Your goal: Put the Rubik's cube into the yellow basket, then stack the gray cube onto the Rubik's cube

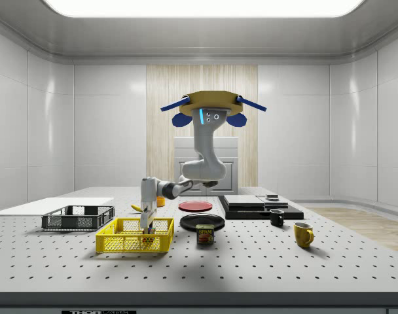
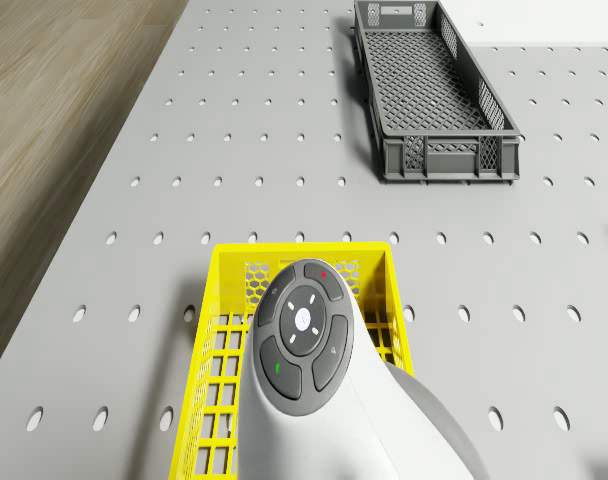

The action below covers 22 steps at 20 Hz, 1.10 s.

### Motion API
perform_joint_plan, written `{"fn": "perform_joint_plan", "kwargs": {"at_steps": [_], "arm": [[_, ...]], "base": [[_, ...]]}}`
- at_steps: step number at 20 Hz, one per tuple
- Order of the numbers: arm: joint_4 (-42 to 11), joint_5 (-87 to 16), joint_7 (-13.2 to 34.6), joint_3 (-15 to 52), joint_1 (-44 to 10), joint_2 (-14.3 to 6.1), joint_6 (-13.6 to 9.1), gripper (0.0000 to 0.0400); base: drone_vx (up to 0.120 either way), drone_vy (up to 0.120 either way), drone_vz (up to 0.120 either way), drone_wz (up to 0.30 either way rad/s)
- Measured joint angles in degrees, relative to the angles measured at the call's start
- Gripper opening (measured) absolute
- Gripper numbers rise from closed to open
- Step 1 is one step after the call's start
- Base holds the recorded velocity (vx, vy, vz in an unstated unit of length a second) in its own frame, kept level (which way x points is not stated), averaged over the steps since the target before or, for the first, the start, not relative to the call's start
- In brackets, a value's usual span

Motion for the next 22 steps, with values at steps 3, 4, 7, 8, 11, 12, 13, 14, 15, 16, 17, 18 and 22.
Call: {"fn": "perform_joint_plan", "kwargs": {"at_steps": [3, 4, 7, 8, 11, 12, 13, 14, 15, 16, 17, 18, 22], "arm": [[-0.87, 2.22, -0.05, 2.43, 0.59, 0.09, -1.12, 0.0398], [-1.1, 2.87, -0.05, 3.14, 0.74, 0.12, -1.43, 0.0398], [-1.57, 4.33, -0.05, 4.72, 1.03, 0.19, -2.1, 0.0399], [-1.68, 4.68, -0.05, 5.1, 1.1, 0.21, -2.25, 0.0399], [-1.88, 5.4, -0.04, 5.87, 1.21, 0.23, -2.55, 0.04], [-1.93, 5.56, -0.04, 6.04, 1.24, 0.24, -2.61, 0.04], [-1.96, 5.69, -0.03, 6.18, 1.25, 0.23, -2.66, 0.04], [-1.99, 5.8, -0.03, 6.29, 1.27, 0.23, -2.7, 0.04], [-2.01, 5.88, -0.03, 6.38, 1.28, 0.23, -2.72, 0.04], [-2.03, 5.95, -0.03, 6.45, 1.28, 0.22, -2.74, 0.04], [-2.04, 6.01, -0.02, 6.5, 1.29, 0.22, -2.75, 0.04], [-2.05, 6.05, -0.02, 6.55, 1.29, 0.21, -2.76, 0.04], [-2.07, 6.16, -0.01, 6.66, 1.29, 0.17, -2.77, 0.04]], "base": [[0.0, 0.0, 0.093, 0.0], [0.0, 0.0, 0.12, 0.0], [0.027, -0.08, 0.12, 0.0], [0.12, -0.12, 0.12, 0.0], [0.12, -0.12, 0.053, 0.0], [0.12, -0.12, 0.0, 0.0], [0.12, -0.12, 0.0, 0.0], [0.12, -0.12, 0.0, 0.0], [0.12, -0.12, 0.0, 0.0], [0.12, -0.12, 0.0, 0.0], [0.12, -0.12, 0.0, 0.0], [0.12, -0.12, 0.0, 0.0], [0.07, -0.12, 0.0, 0.0]]}}
